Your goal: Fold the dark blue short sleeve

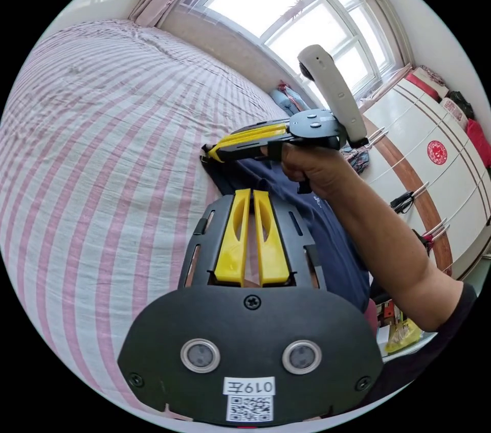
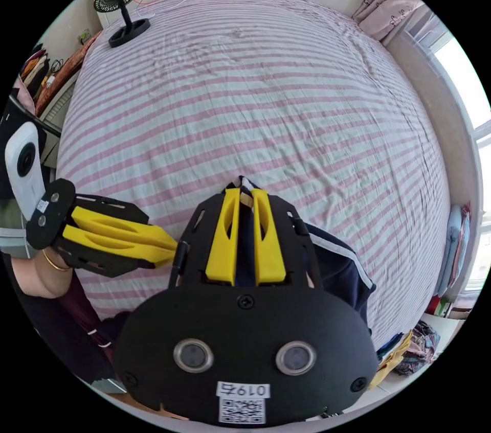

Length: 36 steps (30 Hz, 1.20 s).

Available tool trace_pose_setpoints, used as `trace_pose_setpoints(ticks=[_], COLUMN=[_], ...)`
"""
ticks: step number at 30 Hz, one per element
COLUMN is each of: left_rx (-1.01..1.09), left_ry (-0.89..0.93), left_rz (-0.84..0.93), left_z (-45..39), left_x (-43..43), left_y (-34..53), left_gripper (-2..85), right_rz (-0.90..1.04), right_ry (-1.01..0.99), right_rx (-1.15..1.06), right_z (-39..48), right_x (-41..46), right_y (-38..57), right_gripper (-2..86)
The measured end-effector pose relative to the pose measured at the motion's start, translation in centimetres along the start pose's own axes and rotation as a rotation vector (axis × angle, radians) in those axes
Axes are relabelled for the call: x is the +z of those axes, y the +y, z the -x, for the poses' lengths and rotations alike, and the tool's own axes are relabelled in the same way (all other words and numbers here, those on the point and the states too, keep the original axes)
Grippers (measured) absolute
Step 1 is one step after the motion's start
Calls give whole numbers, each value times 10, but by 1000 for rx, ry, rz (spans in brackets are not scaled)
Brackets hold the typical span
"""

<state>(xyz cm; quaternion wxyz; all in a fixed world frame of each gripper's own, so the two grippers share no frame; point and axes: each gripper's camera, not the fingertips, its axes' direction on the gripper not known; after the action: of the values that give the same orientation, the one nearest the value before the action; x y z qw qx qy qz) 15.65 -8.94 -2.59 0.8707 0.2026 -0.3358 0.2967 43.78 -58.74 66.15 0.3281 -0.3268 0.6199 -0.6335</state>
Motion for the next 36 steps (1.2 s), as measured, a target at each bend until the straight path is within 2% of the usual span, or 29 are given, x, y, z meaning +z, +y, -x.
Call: trace_pose_setpoints(ticks=[6, 9, 11, 13, 15, 19, 22, 25, 29, 30, 33, 36], left_rx=[104, 122, 116, 90, 109, 122, 110, 25, -80, -89, -112, -121], left_ry=[11, 32, 102, 119, 101, 84, 71, 27, 74, 67, 42, 77], left_rz=[-4, 52, 156, 210, 196, 7, 16, -13, -33, -39, -55, -59], left_z=[-38, -48, -51, -51, -57, -73, -76, -65, -49, -49, -48, -47], left_x=[-2, -1, 4, 3, -7, -50, -62, -71, -82, -85, -96, -99], left_y=[-10, -14, -18, -21, -22, -25, -27, -27, -25, -25, -26, -26], left_gripper=[10, 8, 8, 8, 8, 7, 7, 7, 8, 8, 8, 8], right_rz=[11, 22, 26, 33, 62, 66, 79, 3, -78, -53, 116, 194], right_ry=[-28, -71, -110, -203, -297, -291, -307, -212, -229, -242, -94, -136], right_rx=[58, 130, 184, 248, 266, 202, 145, 107, 70, 32, -14, 17], right_z=[-36, -61, -79, -102, -115, -128, -127, -121, -116, -110, -96, -97], right_x=[11, 24, 34, 49, 60, 55, 42, 20, -3, -4, 16, 32], right_y=[-12, -18, -18, -14, -11, -3, 4, 17, 37, 46, 68, 87], right_gripper=[27, 29, 30, 40, 47, 91, 121, 107, 80, 68, 62, 87])
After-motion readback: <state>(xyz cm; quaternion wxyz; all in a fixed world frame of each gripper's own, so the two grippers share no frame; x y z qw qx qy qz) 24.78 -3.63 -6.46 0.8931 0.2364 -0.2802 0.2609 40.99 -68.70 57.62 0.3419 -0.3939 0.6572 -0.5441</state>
